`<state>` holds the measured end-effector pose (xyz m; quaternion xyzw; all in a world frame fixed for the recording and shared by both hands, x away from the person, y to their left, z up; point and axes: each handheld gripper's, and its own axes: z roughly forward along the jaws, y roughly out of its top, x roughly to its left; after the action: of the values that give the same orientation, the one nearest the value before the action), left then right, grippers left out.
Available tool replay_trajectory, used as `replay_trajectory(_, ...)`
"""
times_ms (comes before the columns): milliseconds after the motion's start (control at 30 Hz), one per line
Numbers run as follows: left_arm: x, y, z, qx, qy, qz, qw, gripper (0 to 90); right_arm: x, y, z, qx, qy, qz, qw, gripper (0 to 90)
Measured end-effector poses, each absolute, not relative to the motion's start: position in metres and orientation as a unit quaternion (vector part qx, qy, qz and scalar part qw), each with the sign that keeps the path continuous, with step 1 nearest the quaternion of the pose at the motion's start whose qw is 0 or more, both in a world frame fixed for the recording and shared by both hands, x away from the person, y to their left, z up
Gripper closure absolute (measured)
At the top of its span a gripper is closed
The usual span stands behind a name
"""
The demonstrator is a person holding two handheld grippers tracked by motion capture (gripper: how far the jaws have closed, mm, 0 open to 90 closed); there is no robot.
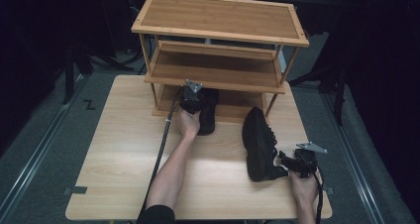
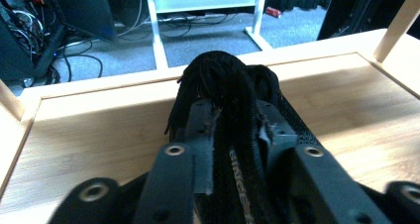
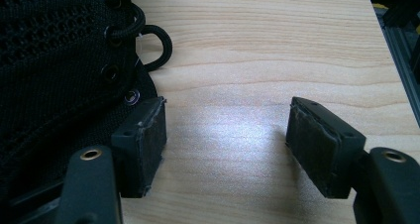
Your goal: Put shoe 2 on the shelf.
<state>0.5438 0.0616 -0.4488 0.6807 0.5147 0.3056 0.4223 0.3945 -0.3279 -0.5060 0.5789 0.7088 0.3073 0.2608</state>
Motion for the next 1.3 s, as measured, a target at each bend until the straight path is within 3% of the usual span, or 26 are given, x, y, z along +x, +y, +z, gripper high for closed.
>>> replay_trajectory(400, 0.535, 0.081, -0.442, 0.682, 0.527, 0.281, 0.422, 48.4, 0.395, -0.328, -0.506, 0.579, 0.709, 0.307, 0.261, 32.4)
replay_trajectory(1300, 0.498, 0.106, -0.432, 0.692, 0.498, 0.264, 0.451, 42.3, 0.395, -0.327, -0.506, 0.582, 0.707, 0.306, 0.259, 32.3)
